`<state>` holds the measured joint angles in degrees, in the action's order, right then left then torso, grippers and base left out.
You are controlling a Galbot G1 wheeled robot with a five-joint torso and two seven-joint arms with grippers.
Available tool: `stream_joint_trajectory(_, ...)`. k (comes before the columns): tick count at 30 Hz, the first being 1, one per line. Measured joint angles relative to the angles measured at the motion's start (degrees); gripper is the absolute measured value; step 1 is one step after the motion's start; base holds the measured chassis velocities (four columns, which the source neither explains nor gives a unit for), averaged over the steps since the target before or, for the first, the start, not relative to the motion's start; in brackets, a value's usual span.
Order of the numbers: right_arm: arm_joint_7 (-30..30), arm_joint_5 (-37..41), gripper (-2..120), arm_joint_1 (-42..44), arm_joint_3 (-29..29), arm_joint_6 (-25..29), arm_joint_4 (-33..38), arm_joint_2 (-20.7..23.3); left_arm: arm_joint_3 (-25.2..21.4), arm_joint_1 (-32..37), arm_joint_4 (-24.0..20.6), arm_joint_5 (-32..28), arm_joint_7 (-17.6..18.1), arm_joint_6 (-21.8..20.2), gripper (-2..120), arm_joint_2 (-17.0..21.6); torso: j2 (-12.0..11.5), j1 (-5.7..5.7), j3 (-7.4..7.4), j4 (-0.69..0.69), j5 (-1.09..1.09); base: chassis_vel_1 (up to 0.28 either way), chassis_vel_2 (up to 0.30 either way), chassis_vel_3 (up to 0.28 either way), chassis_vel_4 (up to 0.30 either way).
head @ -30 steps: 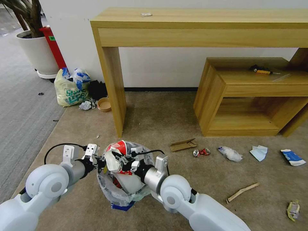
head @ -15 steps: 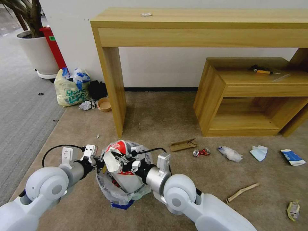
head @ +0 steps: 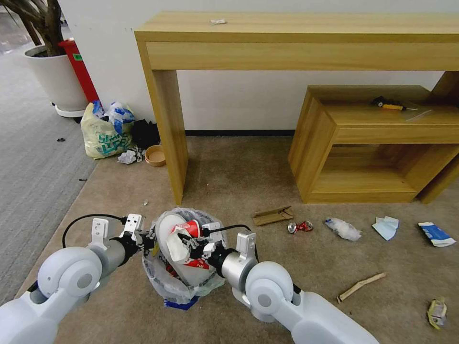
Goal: Pick up the trash bin and place the garbage on the floor into it.
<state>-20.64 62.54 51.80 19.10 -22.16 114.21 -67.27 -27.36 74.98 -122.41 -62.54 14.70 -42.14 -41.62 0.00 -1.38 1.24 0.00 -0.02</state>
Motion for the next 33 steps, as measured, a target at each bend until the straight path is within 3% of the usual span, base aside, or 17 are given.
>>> stream_joint_trajectory(7, -2.2, 0.4, 30, 0.6, -0.9, -0.7, 3.8, 1.1, -0.8, 0.7, 0.4, 0.1, 0.0, 0.0, 0, 0.3, 0.0, 0.0, 0.0, 0.0, 0.0, 0.0, 0.0, 0.0, 0.0)
stream_joint_trajectory(12, -2.2, 0.7, 39, 0.8, -1.8, -0.9, 5.7, 1.9, -1.1, 1.4, 0.4, 0.2, 0.0, 0.0, 0, 0.3, 0.0, 0.0, 0.0, 0.0, 0.0, 0.0, 0.0, 0.0, 0.0)
stream_joint_trajectory(15, -1.3, 0.7, 58, 1.1, -3.9, -1.3, 7.8, 3.1, -1.4, 2.2, 0.2, 0.4, 0.4, 0.0, 0, 0.1, 0.0, 0.0, 0.0, -0.01, 0.0, 0.0, 0.0, 0.0, 0.0)
stream_joint_trajectory(20, -0.5, -0.4, 72, 2.1, -7.3, -1.6, 10.2, 4.3, -2.5, 3.6, -0.2, 0.4, 1.1, 0.0, 0, -0.3, 0.0, 0.0, 0.0, 0.0, 0.0, 0.0, 0.0, 0.0, 0.0)
stream_joint_trajectory(25, 2.8, -8.7, 90, 5.0, -13.7, -0.4, 10.9, 8.4, -4.0, 5.9, -1.5, 0.2, 2.3, 0.0, 0, -1.9, 0.0, 0.0, 0.0, 0.0, 0.01, 0.0, 0.0, 0.0, 0.0)
stream_joint_trajectory(27, 4.6, -16.2, 99, 7.3, -17.4, 0.9, 9.8, 10.3, -4.3, 6.5, -2.4, -0.3, 3.2, 0.0, 0, -2.7, 0.0, 0.0, 0.0, 0.0, 0.0, 0.0, 0.0, 0.0, 0.0)
stream_joint_trajectory(32, 7.4, -24.8, 100, 11.5, -22.5, 2.2, 8.5, 11.4, -4.9, 7.1, -3.1, -0.7, 3.9, 0.0, 0, -3.2, 0.0, 0.0, 0.0, 0.0, 0.01, 0.0, 0.0, 0.0, 0.0)
stream_joint_trajectory(33, 8.9, -26.8, 100, 14.6, -26.0, 2.5, 8.5, 11.5, -5.5, 7.7, -3.4, -0.8, 3.9, 0.0, 0, -3.4, 0.0, 0.0, 0.0, -0.01, 0.01, 0.0, 0.0, 0.0, 0.0)
